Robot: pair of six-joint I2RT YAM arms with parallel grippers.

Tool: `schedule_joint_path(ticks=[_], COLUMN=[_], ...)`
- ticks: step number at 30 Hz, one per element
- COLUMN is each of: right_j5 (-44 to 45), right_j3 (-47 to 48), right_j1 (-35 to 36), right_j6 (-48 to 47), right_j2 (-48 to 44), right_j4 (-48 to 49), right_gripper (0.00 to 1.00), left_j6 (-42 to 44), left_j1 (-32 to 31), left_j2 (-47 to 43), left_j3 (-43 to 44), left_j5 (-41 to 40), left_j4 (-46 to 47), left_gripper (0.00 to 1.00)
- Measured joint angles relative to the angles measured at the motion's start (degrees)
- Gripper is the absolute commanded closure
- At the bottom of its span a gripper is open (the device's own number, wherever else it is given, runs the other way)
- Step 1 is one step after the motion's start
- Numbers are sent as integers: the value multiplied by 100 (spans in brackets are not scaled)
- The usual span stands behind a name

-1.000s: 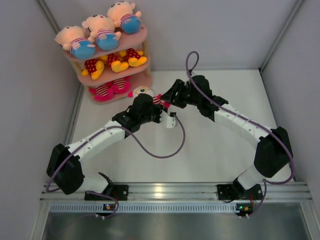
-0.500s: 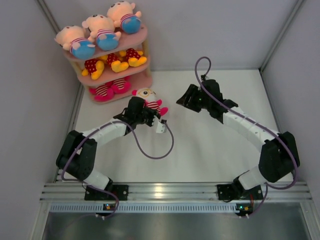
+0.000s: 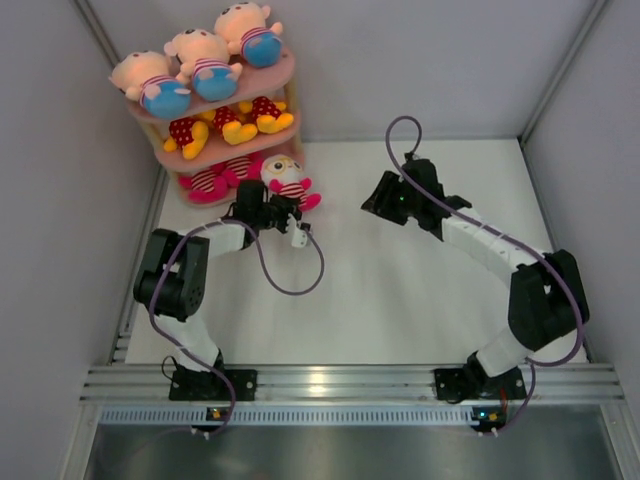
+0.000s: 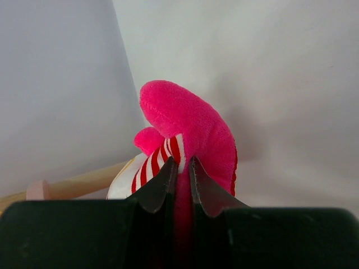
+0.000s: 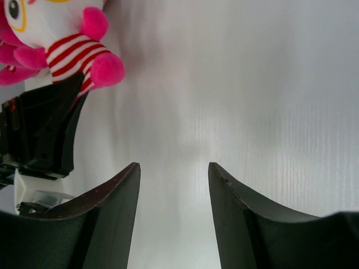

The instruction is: Place and organize the stuffed toys onto the shelf

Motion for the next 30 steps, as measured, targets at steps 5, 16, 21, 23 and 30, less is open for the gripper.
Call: schedule_joint_path(ticks=[5, 16, 21, 23, 30], right_j5=[-22, -199, -275, -291, -291], right_j3=[203, 890, 1097, 1097, 1099], right_j1=[-13, -68, -72, -72, -72], right_j6=[-76, -212, -216, -219, -258], right_j2=[507, 1130, 1394, 1425, 1427], right_j4=[-96, -107, -103, -120, -111], right_gripper=[48, 48, 49, 49, 49], left_j6=[157, 212, 232, 260, 293], left_j1=[90, 466, 584, 592, 667], left_j2=[496, 929, 1287, 1449, 1825], left_j3=[592, 1200, 1523, 1685, 2065], left_j5=[184, 481, 566, 586, 654], left_j4=[155, 334, 334, 332, 319], left_gripper=[100, 100, 100, 100, 100])
